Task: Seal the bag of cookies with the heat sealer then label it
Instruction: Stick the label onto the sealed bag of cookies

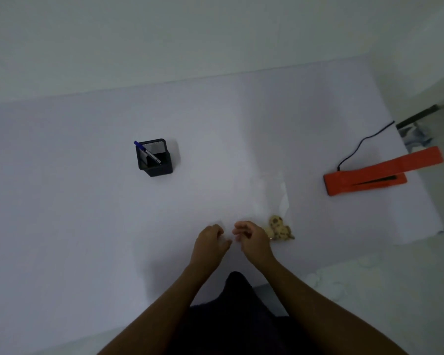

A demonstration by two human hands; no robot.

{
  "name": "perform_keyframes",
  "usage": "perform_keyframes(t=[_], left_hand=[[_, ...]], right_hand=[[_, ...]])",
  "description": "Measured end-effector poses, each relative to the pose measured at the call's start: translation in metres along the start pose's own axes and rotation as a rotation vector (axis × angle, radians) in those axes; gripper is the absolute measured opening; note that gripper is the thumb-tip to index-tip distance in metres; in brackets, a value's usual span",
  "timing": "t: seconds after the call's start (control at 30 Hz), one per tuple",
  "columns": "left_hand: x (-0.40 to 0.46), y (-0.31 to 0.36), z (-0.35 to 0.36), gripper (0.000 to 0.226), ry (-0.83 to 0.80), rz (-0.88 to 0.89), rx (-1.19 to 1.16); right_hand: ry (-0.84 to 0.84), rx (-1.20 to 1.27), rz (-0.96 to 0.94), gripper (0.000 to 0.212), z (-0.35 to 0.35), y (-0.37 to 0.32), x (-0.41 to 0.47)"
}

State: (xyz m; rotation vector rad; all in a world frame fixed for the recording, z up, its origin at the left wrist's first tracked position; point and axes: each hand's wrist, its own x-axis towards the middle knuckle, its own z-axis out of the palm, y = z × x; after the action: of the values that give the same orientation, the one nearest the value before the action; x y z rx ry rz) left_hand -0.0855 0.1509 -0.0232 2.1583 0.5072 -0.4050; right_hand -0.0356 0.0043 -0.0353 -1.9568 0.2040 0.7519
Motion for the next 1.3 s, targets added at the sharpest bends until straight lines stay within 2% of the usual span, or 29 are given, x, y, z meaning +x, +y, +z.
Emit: perform_keyframes(t=[0.37,0.47,1.0,1.17,1.3], left_hand=[[0.01,-0.001,0.012,0.026,0.039,0.025,0.161],[0.01,-0.001,0.01,0.034,0.031,0.034,0.159],[0.001,-0.005,0.008,0.038,0.003,0.026,0.129],[0.0,-0.005,-0.007,0.02,0.057,-0.033,-0.038],[-0.003,-0.006,-0.034,0.015,0.062,-0.097,-0.184]], right_hand=[[-0.071,0.091,-0.044,0.027,-0.002,0.024,-0.001],[-0.088,0.102,-0.049,0.028,-0.001,0.022,0.0],[-0.148,-0.006,-0.074,0.039,0.011,0.018,-0.009],[-0.143,-0.094,-0.09,0.038,0.01,0.015,-0.012],[-0.152,-0.14,-0.086,0.039,0.009,0.012,-0.015]])
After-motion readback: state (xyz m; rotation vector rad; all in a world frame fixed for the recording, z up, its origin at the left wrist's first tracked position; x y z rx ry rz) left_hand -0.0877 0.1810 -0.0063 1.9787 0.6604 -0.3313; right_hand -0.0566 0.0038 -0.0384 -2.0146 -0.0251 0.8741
